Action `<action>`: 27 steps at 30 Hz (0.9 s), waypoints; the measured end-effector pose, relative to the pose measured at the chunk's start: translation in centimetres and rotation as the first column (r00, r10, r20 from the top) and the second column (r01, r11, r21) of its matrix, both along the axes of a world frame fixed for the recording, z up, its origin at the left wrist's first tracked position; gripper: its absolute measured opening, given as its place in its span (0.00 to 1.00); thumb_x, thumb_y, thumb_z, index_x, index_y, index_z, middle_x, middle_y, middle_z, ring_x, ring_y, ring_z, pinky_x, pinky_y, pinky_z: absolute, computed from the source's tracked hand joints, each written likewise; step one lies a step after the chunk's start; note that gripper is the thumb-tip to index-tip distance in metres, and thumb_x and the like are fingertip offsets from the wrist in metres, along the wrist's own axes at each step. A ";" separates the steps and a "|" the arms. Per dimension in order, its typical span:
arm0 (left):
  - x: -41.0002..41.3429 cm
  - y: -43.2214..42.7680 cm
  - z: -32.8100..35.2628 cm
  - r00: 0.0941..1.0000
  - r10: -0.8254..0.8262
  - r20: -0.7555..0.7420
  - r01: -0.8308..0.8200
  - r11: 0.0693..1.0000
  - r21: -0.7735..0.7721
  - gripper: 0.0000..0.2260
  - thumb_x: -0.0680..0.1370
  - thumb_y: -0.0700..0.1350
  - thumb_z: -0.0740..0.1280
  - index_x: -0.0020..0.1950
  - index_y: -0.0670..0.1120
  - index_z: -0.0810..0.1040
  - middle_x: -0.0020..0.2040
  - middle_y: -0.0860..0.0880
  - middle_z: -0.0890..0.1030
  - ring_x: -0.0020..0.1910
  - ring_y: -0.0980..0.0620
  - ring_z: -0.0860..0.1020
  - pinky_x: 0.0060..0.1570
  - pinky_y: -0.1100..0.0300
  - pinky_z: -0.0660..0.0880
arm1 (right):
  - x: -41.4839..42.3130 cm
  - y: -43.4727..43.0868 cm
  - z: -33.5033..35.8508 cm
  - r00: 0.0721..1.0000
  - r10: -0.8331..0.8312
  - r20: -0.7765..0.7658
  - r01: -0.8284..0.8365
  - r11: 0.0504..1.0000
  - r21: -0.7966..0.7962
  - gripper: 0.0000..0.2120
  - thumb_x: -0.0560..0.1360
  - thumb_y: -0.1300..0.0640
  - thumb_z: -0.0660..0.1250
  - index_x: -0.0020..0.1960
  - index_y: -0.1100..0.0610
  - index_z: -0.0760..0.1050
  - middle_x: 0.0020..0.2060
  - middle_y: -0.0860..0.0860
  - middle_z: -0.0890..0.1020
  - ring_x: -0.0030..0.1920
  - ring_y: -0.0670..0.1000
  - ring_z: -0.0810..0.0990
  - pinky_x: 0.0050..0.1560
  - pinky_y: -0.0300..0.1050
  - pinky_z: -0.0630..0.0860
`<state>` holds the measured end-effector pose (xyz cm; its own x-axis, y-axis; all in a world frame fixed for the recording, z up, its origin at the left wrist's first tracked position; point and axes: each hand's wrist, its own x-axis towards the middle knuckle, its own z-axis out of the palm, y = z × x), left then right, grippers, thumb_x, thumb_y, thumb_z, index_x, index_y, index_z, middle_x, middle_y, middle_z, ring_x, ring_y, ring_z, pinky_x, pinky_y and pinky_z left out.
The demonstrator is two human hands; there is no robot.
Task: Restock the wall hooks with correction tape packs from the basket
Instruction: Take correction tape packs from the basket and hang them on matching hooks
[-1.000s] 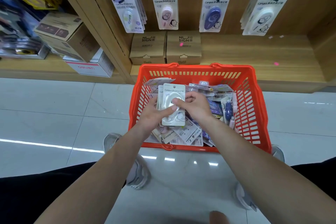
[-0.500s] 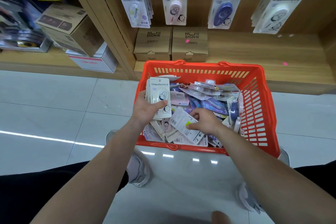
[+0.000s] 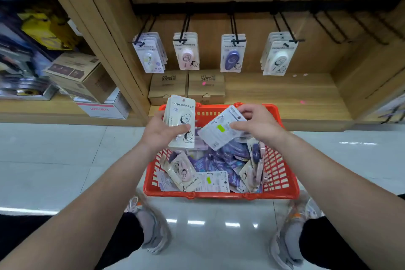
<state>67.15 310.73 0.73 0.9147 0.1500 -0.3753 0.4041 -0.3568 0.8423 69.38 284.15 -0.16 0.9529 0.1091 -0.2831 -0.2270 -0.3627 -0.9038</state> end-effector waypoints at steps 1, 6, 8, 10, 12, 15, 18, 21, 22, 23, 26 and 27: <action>0.1 0.0 2.0 1.000 -0.011 0.015 0.011 1.000 -0.009 0.25 0.72 0.44 0.80 0.62 0.50 0.70 0.49 0.53 0.83 0.45 0.53 0.84 0.43 0.56 0.80 | 0.2 -0.6 1.6 1.000 0.005 0.024 -0.005 1.000 0.004 0.08 0.72 0.67 0.77 0.49 0.59 0.82 0.43 0.53 0.87 0.42 0.50 0.85 0.43 0.41 0.81; -1.2 -0.8 9.3 0.993 -0.109 0.048 0.112 0.992 -0.065 0.27 0.71 0.48 0.80 0.65 0.51 0.70 0.49 0.52 0.84 0.38 0.53 0.87 0.35 0.58 0.80 | -0.4 -2.5 8.4 0.999 0.011 0.035 -0.018 0.978 0.210 0.11 0.74 0.68 0.74 0.55 0.60 0.80 0.48 0.59 0.88 0.50 0.58 0.88 0.52 0.54 0.83; -2.0 -1.9 10.1 0.993 -0.105 0.045 0.109 0.987 -0.118 0.29 0.70 0.48 0.81 0.66 0.50 0.72 0.52 0.50 0.86 0.44 0.49 0.87 0.45 0.49 0.83 | -1.1 -2.3 10.2 1.000 -0.005 0.028 -0.004 0.958 0.287 0.14 0.75 0.68 0.74 0.60 0.62 0.79 0.49 0.59 0.88 0.51 0.57 0.87 0.50 0.51 0.83; -2.6 -3.3 10.1 0.994 -0.075 0.078 0.088 0.978 -0.187 0.32 0.67 0.49 0.83 0.67 0.50 0.73 0.53 0.51 0.87 0.48 0.48 0.87 0.54 0.43 0.82 | -1.6 -1.4 11.1 0.998 -0.059 0.026 0.046 0.932 0.359 0.15 0.75 0.67 0.74 0.60 0.62 0.78 0.49 0.58 0.88 0.50 0.57 0.88 0.49 0.51 0.83; -2.7 -4.7 9.8 0.993 -0.039 0.114 0.066 0.968 -0.241 0.32 0.66 0.49 0.84 0.66 0.51 0.75 0.52 0.54 0.87 0.50 0.51 0.86 0.56 0.46 0.81 | -1.8 -0.2 11.0 0.988 -0.155 0.012 0.136 0.899 0.417 0.15 0.75 0.66 0.74 0.60 0.61 0.76 0.48 0.56 0.88 0.50 0.57 0.88 0.49 0.53 0.83; -2.1 -6.3 8.8 0.995 0.008 0.102 0.024 0.951 -0.309 0.25 0.67 0.48 0.83 0.59 0.55 0.76 0.50 0.56 0.87 0.48 0.54 0.86 0.53 0.50 0.82 | -1.5 1.8 9.5 0.956 -0.293 -0.023 0.271 0.848 0.456 0.19 0.75 0.60 0.76 0.62 0.55 0.73 0.47 0.53 0.88 0.46 0.53 0.87 0.43 0.51 0.82; -1.1 -6.9 7.5 0.996 0.068 0.064 -0.042 0.936 -0.348 0.29 0.67 0.49 0.83 0.64 0.51 0.76 0.52 0.53 0.87 0.49 0.51 0.87 0.56 0.45 0.82 | -0.5 3.2 8.4 0.926 -0.377 -0.009 0.352 0.858 0.375 0.12 0.77 0.55 0.75 0.57 0.49 0.74 0.47 0.50 0.86 0.44 0.49 0.85 0.38 0.43 0.78; 0.2 -7.1 6.7 0.992 0.112 0.050 -0.087 0.933 -0.349 0.29 0.67 0.50 0.83 0.64 0.50 0.75 0.52 0.53 0.87 0.50 0.50 0.86 0.58 0.44 0.81 | 0.6 3.7 8.2 0.931 -0.354 0.085 0.321 0.908 0.268 0.04 0.81 0.53 0.69 0.49 0.51 0.81 0.43 0.49 0.85 0.43 0.49 0.83 0.44 0.44 0.76; 0.7 -7.1 6.6 0.991 0.120 0.054 -0.095 0.935 -0.343 0.28 0.68 0.49 0.83 0.63 0.51 0.75 0.52 0.53 0.87 0.50 0.50 0.86 0.57 0.45 0.81 | 0.9 3.8 8.4 0.940 -0.338 0.057 0.308 0.907 0.287 0.08 0.83 0.51 0.66 0.48 0.52 0.82 0.41 0.49 0.86 0.40 0.49 0.82 0.42 0.46 0.76; 1.2 -7.0 6.5 0.989 0.133 0.058 -0.106 0.935 -0.338 0.25 0.69 0.48 0.82 0.61 0.51 0.75 0.52 0.53 0.86 0.50 0.51 0.86 0.57 0.46 0.82 | 1.3 3.8 8.4 0.953 -0.304 0.000 0.287 0.899 0.331 0.13 0.84 0.48 0.64 0.50 0.53 0.83 0.40 0.49 0.86 0.37 0.48 0.81 0.38 0.46 0.76; 2.4 -6.9 6.4 0.983 0.172 0.058 -0.142 0.928 -0.345 0.24 0.69 0.47 0.82 0.59 0.53 0.74 0.53 0.54 0.85 0.49 0.53 0.86 0.53 0.52 0.82 | 1.8 4.3 8.4 0.982 -0.146 -0.120 0.186 0.867 0.462 0.16 0.82 0.41 0.63 0.57 0.50 0.82 0.46 0.46 0.88 0.44 0.47 0.86 0.45 0.49 0.83; 2.7 -6.9 6.4 0.982 0.176 0.062 -0.144 0.926 -0.348 0.24 0.69 0.47 0.82 0.60 0.52 0.75 0.52 0.54 0.85 0.48 0.54 0.86 0.51 0.53 0.83 | 2.1 4.4 7.9 0.985 -0.124 -0.118 0.164 0.876 0.454 0.14 0.80 0.42 0.67 0.58 0.49 0.81 0.49 0.45 0.88 0.49 0.47 0.87 0.53 0.53 0.83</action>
<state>69.84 303.88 7.09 0.9215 0.1749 -0.3468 0.3486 0.0212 0.9370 71.50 288.55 7.78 0.9434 0.1097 -0.3130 -0.3259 0.1321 -0.9361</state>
